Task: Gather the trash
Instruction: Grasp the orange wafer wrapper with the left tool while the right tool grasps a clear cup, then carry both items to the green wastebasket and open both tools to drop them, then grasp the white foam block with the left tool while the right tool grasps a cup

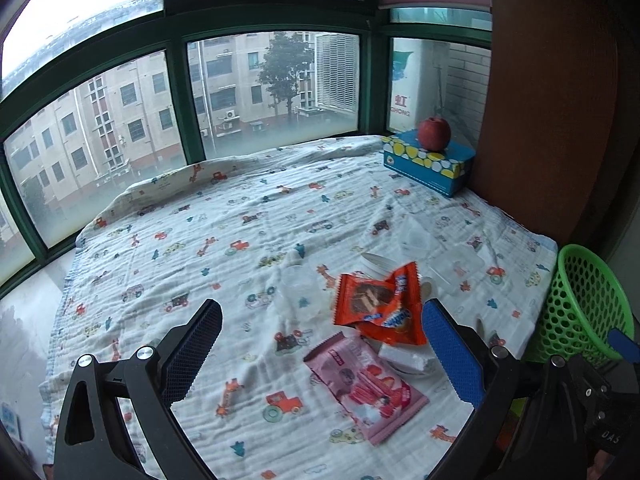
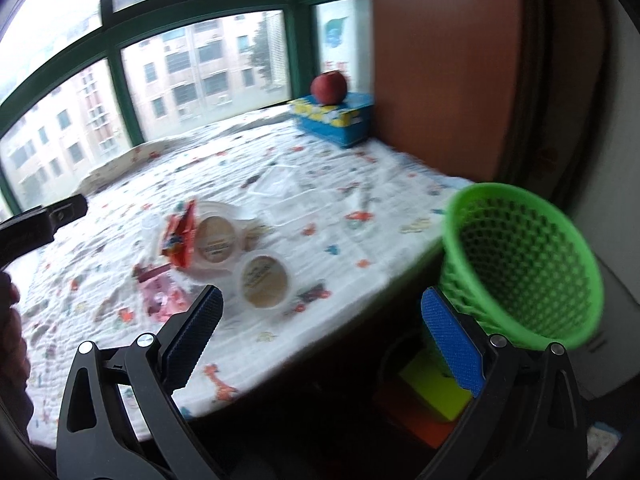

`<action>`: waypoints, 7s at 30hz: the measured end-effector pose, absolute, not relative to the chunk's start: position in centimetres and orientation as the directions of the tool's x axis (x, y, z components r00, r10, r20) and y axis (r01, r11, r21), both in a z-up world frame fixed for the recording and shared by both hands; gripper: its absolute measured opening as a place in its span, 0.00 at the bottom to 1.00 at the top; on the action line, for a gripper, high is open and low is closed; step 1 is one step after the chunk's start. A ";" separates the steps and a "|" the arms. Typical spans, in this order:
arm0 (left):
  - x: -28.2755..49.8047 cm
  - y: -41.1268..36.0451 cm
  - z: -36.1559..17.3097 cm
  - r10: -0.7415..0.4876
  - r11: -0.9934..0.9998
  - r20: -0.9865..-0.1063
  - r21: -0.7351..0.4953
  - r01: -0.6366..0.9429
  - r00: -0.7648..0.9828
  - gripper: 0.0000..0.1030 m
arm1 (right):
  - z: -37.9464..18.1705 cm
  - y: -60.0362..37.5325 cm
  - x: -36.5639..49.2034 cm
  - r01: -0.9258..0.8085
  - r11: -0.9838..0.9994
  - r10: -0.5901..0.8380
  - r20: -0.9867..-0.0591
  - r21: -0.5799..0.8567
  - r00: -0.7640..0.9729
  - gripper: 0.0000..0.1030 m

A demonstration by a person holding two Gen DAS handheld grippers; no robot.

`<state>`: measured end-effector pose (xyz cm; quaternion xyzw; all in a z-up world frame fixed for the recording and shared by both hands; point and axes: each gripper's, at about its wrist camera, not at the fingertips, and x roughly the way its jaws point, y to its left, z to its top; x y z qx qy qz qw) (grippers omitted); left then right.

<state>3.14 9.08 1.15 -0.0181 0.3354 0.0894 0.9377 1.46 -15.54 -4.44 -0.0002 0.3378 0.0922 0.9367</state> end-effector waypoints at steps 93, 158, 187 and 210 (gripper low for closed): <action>9.6 6.9 -2.6 -0.275 0.961 -0.669 -0.183 0.205 0.690 0.11 | -12.0 -13.9 11.7 -0.518 0.769 0.619 -0.638 0.375 0.457 0.62; 13.2 -26.3 -1.7 -0.584 0.697 -0.710 -0.191 0.691 0.392 0.48 | -7.7 -41.8 -0.1 0.097 0.958 0.094 -0.619 0.268 0.780 0.71; 7.1 4.8 -2.5 -0.209 0.978 -0.714 -0.155 0.140 0.668 0.62 | -5.8 -22.8 4.6 -0.307 0.911 0.413 -0.591 0.276 0.693 0.73; 2.3 16.3 -8.1 -0.106 0.960 -0.771 -0.243 -0.136 0.629 0.62 | -9.0 -6.7 11.9 -0.438 0.863 0.473 -0.709 0.252 0.523 0.73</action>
